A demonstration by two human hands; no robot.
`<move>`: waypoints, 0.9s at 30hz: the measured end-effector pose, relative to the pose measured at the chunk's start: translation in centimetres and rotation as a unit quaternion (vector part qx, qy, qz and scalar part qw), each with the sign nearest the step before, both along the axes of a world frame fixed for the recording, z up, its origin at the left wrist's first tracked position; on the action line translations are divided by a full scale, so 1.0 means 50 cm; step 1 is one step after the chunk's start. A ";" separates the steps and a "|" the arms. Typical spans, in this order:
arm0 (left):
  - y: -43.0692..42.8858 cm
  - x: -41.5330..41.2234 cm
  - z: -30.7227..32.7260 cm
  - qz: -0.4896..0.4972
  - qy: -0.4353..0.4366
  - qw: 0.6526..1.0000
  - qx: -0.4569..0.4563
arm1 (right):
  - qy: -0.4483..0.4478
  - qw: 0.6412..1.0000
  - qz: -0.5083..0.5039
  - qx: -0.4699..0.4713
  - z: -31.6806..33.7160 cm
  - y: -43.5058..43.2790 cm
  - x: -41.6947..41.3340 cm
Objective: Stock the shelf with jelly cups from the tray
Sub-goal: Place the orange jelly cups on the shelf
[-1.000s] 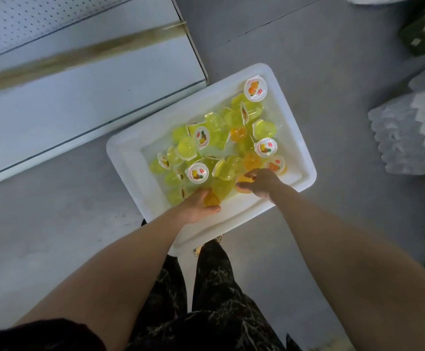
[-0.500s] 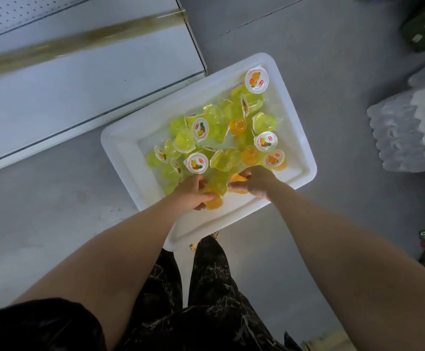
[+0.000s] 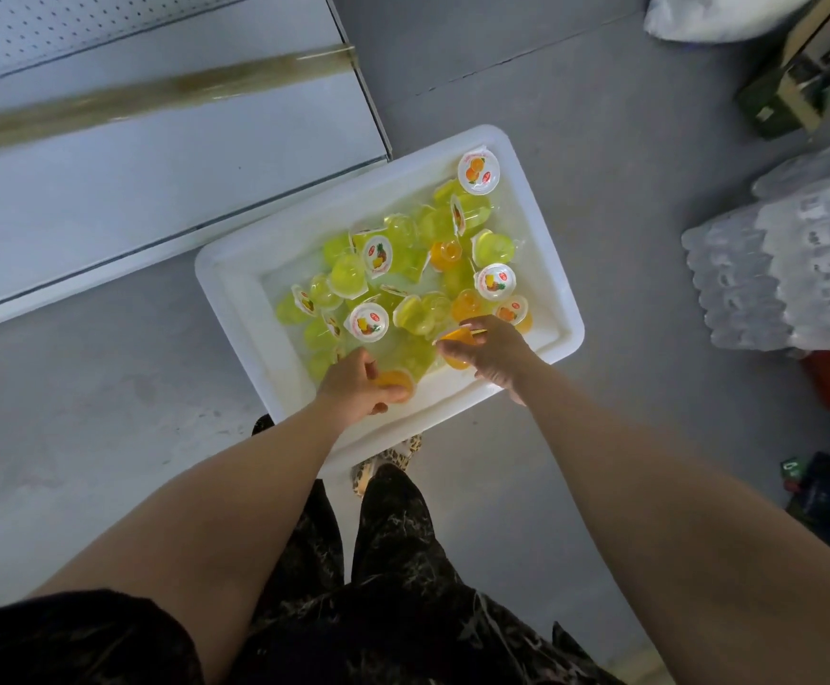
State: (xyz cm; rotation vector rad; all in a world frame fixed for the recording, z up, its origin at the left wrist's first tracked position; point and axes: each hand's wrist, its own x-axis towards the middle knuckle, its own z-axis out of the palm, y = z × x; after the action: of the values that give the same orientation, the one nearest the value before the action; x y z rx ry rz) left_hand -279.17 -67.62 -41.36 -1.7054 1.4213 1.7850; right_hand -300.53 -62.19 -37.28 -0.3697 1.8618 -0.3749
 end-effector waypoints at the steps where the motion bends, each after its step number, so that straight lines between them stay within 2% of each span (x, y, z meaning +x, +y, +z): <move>1: -0.001 0.004 0.014 0.028 0.008 1.000 0.010 | -0.002 1.000 -0.003 -0.005 0.017 -0.001 -0.001; 5: -0.012 0.014 0.082 0.051 0.026 0.998 0.013 | -0.017 0.999 -0.029 -0.035 0.097 -0.016 -0.006; 9: -0.030 0.007 0.177 0.198 0.139 0.964 0.106 | 0.012 0.996 -0.032 -0.077 0.186 -0.042 -0.009; 13: -0.067 -0.001 0.285 0.243 0.270 0.924 0.118 | 0.023 0.988 -0.006 -0.156 0.301 -0.086 -0.014; 19: -0.153 0.005 0.519 0.282 0.368 0.886 0.020 | 0.070 0.950 0.045 -0.302 0.518 -0.189 0.000; 27: -0.261 0.096 0.878 0.249 0.414 0.844 -0.231 | 0.099 0.860 0.130 -0.483 0.850 -0.329 0.089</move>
State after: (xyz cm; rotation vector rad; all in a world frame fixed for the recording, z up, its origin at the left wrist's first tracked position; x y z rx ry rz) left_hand -274.40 -80.66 2.52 -1.6833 1.9901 2.9091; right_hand -296.05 -78.66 5.22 -1.3654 1.6550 -1.1144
